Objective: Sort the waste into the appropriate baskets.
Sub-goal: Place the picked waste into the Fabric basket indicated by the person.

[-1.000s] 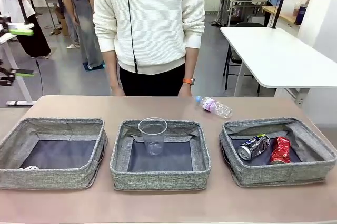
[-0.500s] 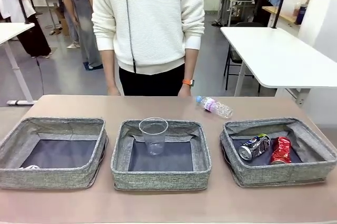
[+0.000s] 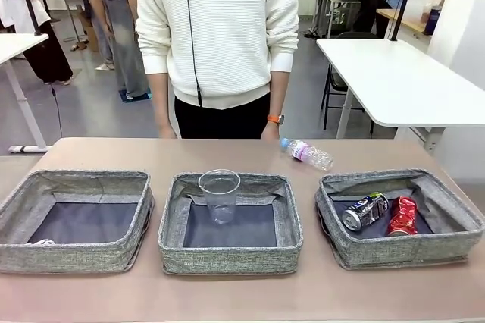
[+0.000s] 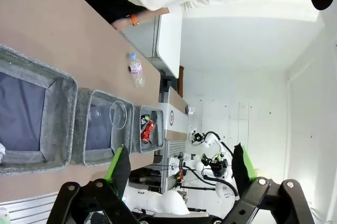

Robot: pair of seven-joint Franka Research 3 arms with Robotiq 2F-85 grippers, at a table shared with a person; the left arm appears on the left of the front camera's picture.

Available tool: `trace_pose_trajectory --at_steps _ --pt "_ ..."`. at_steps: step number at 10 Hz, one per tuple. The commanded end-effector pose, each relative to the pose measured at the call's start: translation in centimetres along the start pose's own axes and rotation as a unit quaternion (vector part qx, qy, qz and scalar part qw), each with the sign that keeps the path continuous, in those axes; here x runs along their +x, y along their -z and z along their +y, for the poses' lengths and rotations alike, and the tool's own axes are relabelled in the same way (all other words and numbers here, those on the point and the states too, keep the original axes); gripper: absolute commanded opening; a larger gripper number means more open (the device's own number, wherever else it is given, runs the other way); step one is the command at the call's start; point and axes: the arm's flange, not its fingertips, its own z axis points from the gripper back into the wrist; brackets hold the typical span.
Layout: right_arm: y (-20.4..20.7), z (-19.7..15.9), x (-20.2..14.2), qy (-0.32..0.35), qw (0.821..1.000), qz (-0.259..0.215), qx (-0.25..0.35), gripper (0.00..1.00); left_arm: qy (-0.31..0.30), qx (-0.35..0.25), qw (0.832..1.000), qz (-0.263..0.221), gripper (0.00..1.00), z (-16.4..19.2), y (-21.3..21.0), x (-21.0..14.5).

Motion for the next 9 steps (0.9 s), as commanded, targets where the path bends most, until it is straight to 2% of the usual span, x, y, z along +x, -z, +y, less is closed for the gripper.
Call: trace_pose_trajectory --at_steps 1,9 --pt "-0.14 0.02 0.13 -0.011 1.0 -0.002 0.006 1.0 0.012 -0.009 1.0 -0.002 1.0 -0.23 -0.53 -0.03" --pt "-0.14 0.02 0.13 -0.011 1.0 -0.002 0.006 1.0 0.012 -0.009 1.0 -0.002 1.0 -0.23 -0.53 -0.03"
